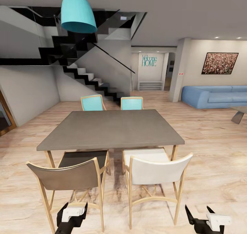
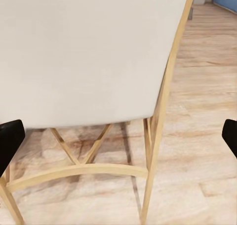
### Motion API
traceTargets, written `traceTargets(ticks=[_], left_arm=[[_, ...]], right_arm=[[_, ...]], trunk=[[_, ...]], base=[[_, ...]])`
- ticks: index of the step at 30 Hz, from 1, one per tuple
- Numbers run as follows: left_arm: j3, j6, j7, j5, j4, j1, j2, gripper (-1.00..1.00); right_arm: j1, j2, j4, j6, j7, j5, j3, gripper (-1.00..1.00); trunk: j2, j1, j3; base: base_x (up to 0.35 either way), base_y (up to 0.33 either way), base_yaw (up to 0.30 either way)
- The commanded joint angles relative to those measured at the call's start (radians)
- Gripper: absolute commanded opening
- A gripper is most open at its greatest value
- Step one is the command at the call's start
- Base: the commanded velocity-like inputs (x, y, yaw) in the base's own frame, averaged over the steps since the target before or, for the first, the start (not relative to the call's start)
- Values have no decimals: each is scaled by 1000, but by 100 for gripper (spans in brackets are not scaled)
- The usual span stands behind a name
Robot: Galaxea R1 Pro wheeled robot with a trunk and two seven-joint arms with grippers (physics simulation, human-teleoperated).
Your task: Put the three can of soda from the living room inside the tash can in the kitchen.
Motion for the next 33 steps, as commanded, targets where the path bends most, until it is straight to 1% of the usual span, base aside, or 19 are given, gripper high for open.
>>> traceTargets(ticks=[1, 15, 27, 28, 29, 33], left_arm=[[0, -1, 0, 0, 2, 0, 0, 100], [1, -33, 0, 0, 11, 0, 0, 100], [0, -40, 0, -5, 12, 0, 0, 100], [0, -40, 0, -6, 12, 0, 0, 100], [-1, -40, 0, -7, 12, 0, 0, 100], [-2, -40, 0, -9, 12, 0, 0, 100]], right_arm=[[0, 0, 3, 0, 0, 0, 0, 100], [-1, -3, 22, -1, -4, 1, 0, 100], [-2, -4, 36, -2, -5, -2, 0, 100], [-2, -4, 39, -2, -5, -2, 0, 100], [-4, -6, 64, -3, -5, -3, 0, 100], [-5, -6, 70, -3, -5, -3, 0, 100]], trunk=[[0, 0, 0], [0, 0, 0], [0, 0, 0], [0, 0, 0], [0, 0, 0], [0, 0, 0]], base=[[0, 0, 0], [0, 0, 0], [0, 0, 0], [0, 0, 0], [0, 0, 0], [0, 0, 0]])
